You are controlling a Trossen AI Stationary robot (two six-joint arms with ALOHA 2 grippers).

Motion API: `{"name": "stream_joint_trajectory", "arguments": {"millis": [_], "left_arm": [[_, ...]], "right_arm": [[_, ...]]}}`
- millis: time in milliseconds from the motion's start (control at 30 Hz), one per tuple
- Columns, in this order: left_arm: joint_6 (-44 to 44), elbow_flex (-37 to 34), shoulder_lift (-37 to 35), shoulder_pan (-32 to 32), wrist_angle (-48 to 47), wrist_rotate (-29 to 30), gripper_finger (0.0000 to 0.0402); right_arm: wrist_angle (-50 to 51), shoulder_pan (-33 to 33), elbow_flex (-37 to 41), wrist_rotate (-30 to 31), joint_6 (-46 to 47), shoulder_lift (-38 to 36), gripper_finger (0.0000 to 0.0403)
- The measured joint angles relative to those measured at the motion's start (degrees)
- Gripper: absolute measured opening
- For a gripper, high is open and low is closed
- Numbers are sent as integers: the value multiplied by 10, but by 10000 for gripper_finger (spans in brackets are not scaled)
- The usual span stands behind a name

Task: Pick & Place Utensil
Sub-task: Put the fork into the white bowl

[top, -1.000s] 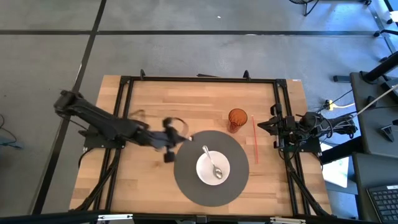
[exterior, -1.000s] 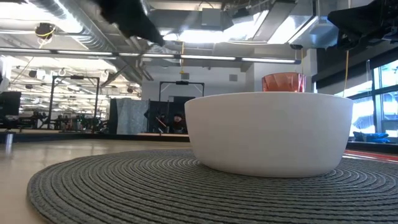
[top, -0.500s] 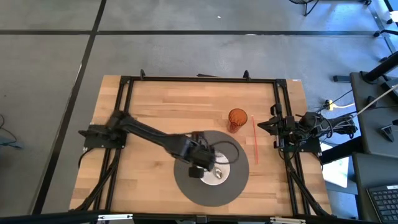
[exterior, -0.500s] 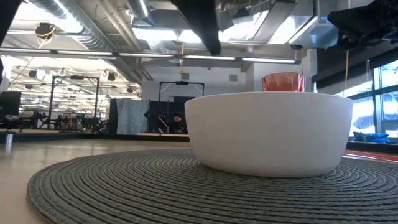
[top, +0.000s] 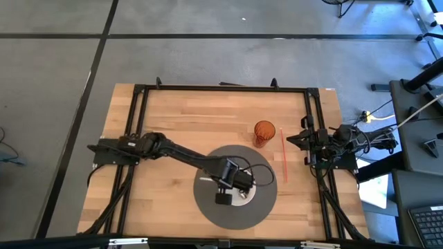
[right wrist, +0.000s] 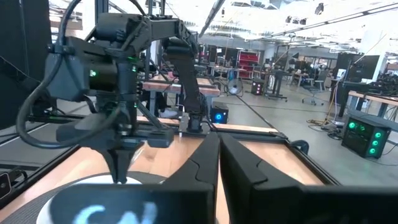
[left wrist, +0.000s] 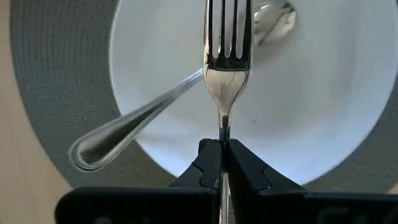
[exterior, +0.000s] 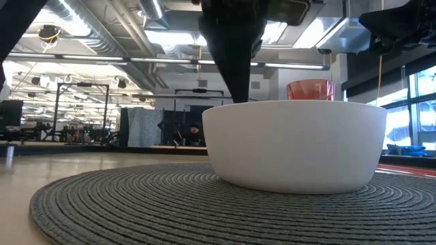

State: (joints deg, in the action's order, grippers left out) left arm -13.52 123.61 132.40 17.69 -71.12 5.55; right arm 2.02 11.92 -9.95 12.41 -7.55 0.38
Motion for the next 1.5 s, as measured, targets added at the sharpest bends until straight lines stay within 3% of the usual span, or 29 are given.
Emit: {"name": "stream_joint_trajectory", "arguments": {"millis": [1067, 1500], "left_arm": [[34, 9, 36, -1, 64, -15, 6], [28, 8, 35, -2, 70, -22, 61]], "right_arm": [[0, 0, 0, 0, 0, 0, 16], [0, 0, 0, 0, 0, 0, 16]]}}
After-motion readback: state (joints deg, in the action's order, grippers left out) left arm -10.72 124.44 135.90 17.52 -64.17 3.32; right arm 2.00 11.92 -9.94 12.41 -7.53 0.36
